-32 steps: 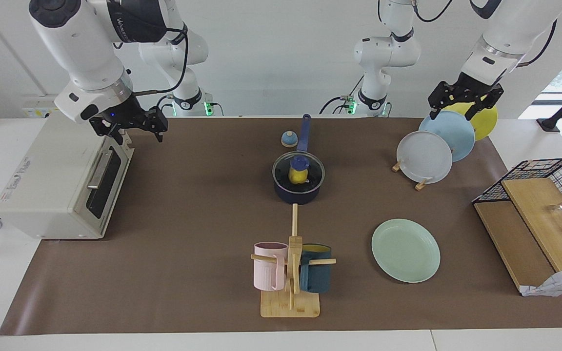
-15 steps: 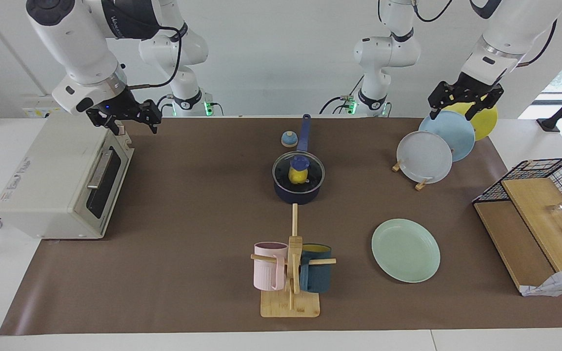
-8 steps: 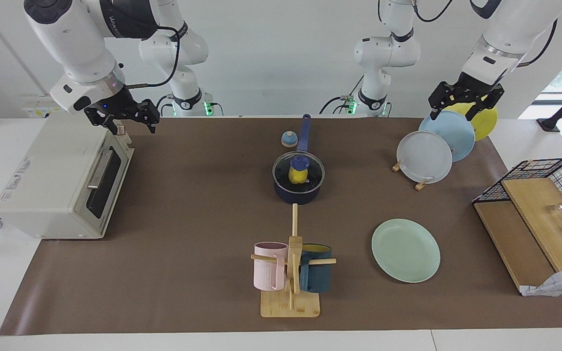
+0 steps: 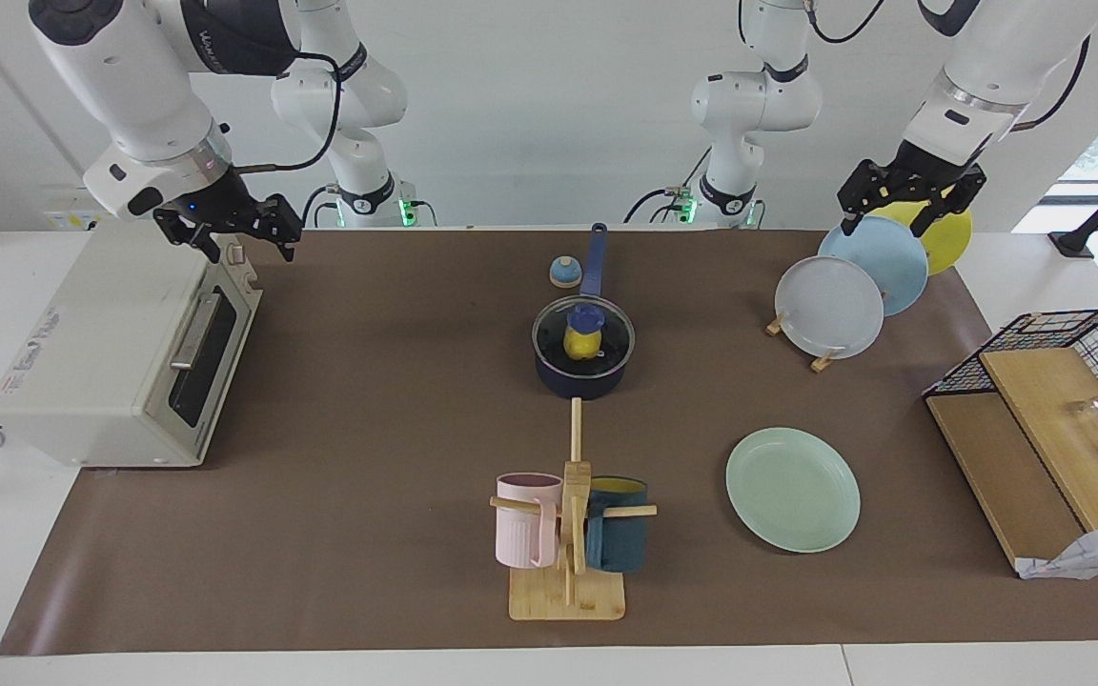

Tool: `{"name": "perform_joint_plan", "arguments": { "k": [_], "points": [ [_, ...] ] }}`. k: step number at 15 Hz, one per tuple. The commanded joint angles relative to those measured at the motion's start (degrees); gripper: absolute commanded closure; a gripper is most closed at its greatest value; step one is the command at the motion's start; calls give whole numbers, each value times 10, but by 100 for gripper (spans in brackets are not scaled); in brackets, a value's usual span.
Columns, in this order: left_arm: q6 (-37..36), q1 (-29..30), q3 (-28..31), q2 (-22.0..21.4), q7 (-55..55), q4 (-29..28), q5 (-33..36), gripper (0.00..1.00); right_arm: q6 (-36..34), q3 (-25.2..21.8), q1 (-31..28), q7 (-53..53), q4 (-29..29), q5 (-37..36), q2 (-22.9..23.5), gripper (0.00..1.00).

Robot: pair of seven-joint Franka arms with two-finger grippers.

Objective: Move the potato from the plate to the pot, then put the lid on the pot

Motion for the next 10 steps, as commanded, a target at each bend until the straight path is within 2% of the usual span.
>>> {"name": "perform_joint_plan", "arguments": {
  "k": [1,10],
  "points": [
    [13,-2,1,-14,-7,-16,-6,0,15,8,-11,-12,-7,1,-9,0],
    [20,-2,1,-13,-8,-15,-6,0,16,6,-11,-14,-6,2,-7,0]
  ]
}}
